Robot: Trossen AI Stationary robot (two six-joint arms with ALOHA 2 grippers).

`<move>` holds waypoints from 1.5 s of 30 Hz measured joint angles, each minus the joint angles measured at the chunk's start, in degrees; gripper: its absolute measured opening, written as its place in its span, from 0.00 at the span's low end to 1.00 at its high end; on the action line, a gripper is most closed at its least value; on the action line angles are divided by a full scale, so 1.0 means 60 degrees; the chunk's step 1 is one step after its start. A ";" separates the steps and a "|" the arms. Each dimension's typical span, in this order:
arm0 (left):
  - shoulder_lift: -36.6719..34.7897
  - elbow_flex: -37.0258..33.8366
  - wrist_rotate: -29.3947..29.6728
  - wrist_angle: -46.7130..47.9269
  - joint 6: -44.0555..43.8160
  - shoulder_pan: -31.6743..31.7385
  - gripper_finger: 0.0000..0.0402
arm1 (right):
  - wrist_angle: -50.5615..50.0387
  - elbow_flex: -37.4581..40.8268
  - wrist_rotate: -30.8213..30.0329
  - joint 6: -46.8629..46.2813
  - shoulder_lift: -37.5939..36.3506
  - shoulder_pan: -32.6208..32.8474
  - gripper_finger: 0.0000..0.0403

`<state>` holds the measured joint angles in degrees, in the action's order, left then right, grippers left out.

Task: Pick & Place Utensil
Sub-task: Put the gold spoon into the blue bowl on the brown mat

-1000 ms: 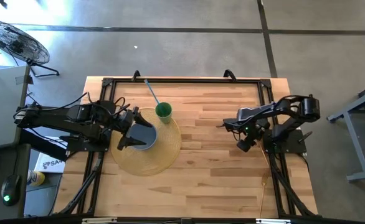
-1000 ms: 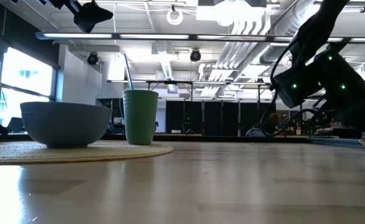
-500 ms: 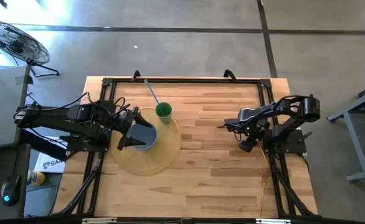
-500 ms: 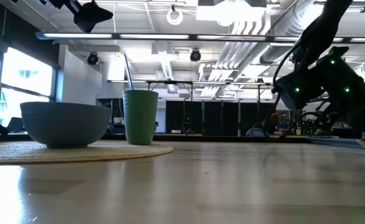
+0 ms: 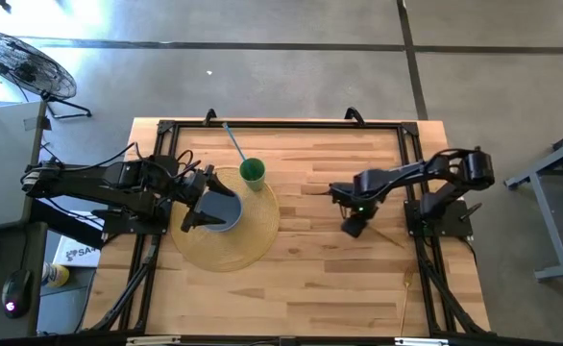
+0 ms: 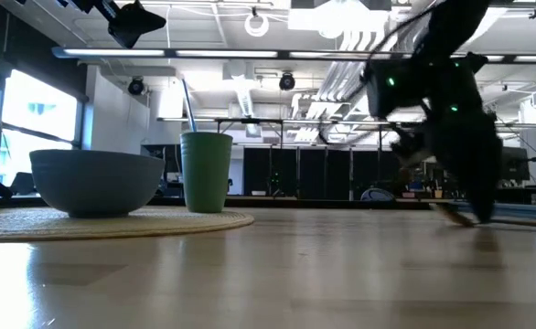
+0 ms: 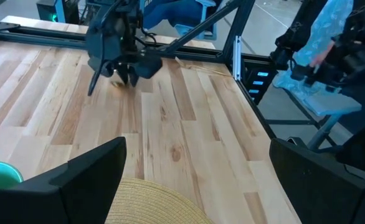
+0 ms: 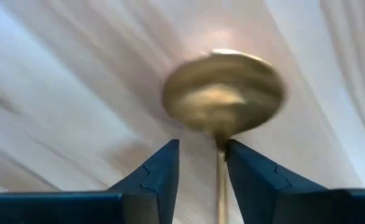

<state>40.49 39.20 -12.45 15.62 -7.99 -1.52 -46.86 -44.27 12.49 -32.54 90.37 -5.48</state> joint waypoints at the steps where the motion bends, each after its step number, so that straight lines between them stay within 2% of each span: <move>1: 0.0000 0.0000 0.0000 0.0000 0.0000 0.0000 0.97 | 0.0128 -0.0127 -0.0095 -0.0060 0.0000 0.0137 0.31; 9: 0.0000 0.0000 0.0004 0.0003 0.0000 0.0000 0.97 | -0.0098 -0.0729 -0.1658 0.0145 0.0000 0.1415 0.31; 22: 0.0000 0.0000 0.0015 0.0003 0.0001 0.0000 0.97 | 0.1500 0.0317 -0.3027 -0.0021 -0.0047 0.2432 0.31; 31: -0.0001 0.0000 0.0011 0.0000 0.0027 0.0000 0.97 | 0.1777 0.0332 -0.4477 -0.1029 -0.0011 0.3371 0.22; 40: 0.0000 0.0000 0.0007 0.0000 0.0005 0.0000 0.97 | 0.1778 0.0349 -0.4723 -0.2119 0.0004 0.3862 0.21; 45: 0.0000 0.0000 0.0000 0.0000 0.0000 -0.0001 0.97 | 0.1891 0.0348 -0.4513 -0.2286 0.0004 0.3847 0.15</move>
<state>40.49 39.20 -12.45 15.62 -7.99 -1.53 -35.51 -42.18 -14.59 -46.26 90.39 17.60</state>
